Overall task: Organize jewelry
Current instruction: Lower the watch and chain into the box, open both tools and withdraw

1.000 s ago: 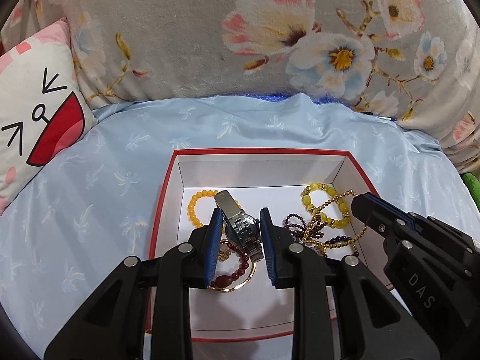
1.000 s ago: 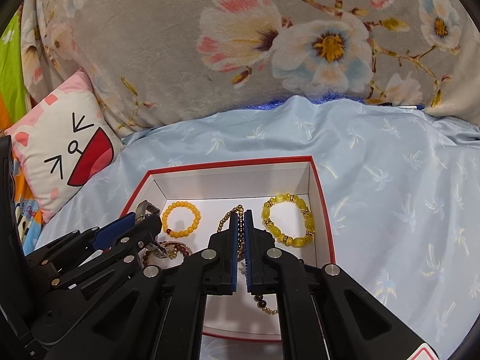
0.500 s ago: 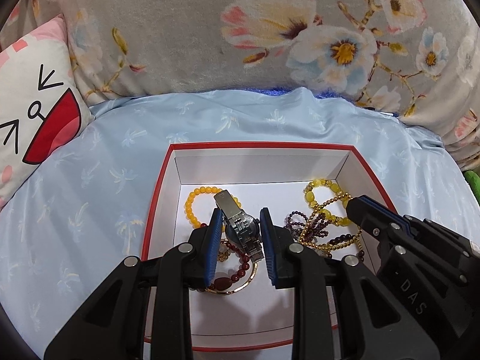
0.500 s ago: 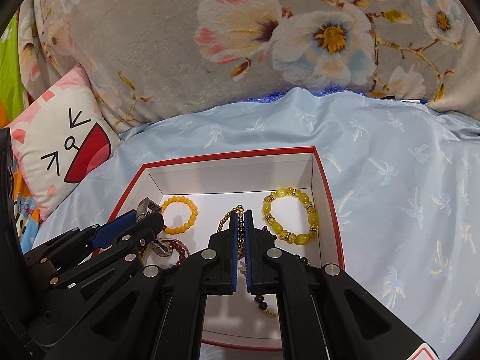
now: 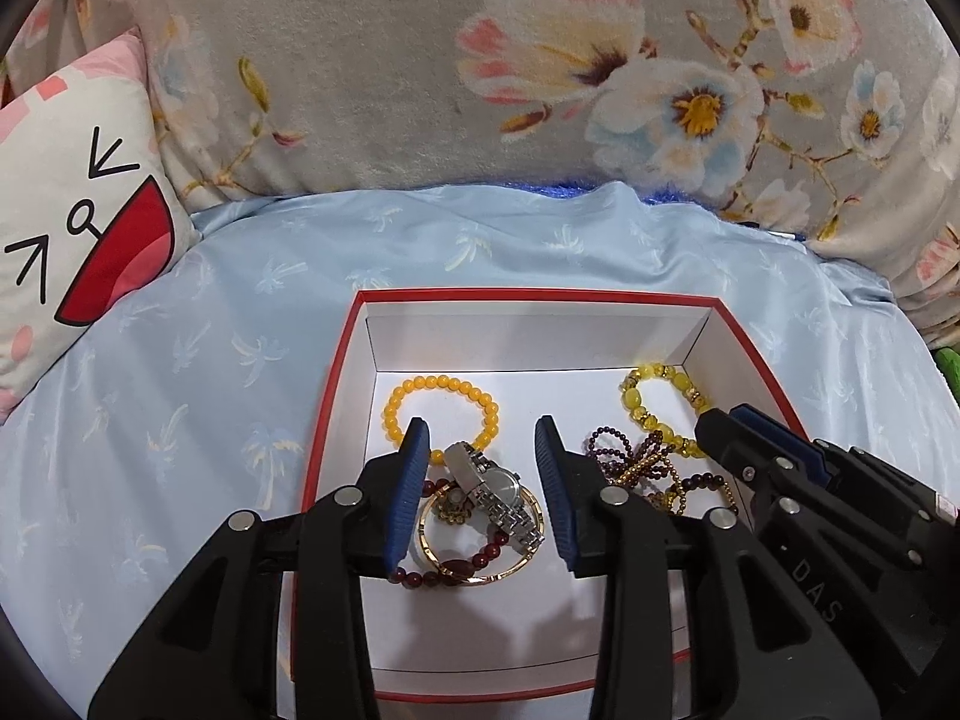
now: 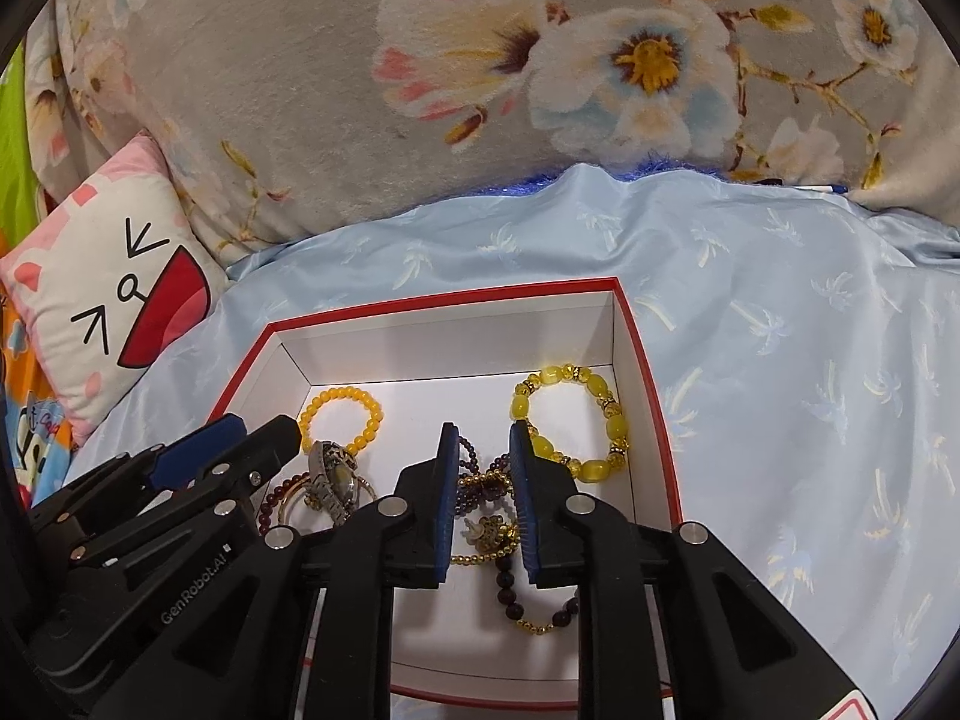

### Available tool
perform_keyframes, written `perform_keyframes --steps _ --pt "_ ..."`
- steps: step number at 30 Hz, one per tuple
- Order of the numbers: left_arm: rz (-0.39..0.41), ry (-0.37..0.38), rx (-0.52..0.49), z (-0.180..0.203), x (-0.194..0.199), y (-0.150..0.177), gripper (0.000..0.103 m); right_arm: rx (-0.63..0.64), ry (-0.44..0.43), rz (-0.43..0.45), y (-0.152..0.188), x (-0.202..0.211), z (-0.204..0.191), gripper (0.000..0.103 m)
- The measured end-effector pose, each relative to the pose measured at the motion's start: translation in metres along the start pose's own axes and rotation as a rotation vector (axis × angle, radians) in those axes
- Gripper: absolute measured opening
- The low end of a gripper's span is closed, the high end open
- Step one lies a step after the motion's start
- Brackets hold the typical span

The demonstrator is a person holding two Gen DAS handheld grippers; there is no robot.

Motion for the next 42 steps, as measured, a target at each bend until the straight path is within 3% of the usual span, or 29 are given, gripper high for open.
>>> perform_keyframes --steps 7,13,23,34,42 --pt "-0.006 -0.002 0.012 -0.005 0.007 0.007 0.035 0.028 -0.013 -0.019 0.012 0.005 -0.007 0.019" --pt "-0.029 -0.008 0.002 -0.004 0.013 0.026 0.035 0.044 -0.008 -0.039 0.031 0.011 -0.009 0.025" --pt "-0.038 -0.034 -0.014 -0.004 0.021 0.047 0.035 0.124 0.083 -0.011 0.042 0.022 -0.01 0.032" --pt "-0.052 -0.04 -0.033 0.001 0.046 0.071 0.035 0.12 0.08 -0.036 0.066 0.047 -0.01 0.032" --pt "-0.104 -0.03 -0.005 0.007 0.061 0.076 0.033 0.065 0.056 -0.112 0.076 0.063 -0.011 0.034"
Point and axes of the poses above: each gripper's, at about its wrist camera, not at the fingertips, and x roughly against the way its jaws point, z to its right, y to its underside, the point moved 8 cm from there along -x, roughly the way its jaws point, and after that the axes turned 5 degrees about y, right-handed, at the moved point
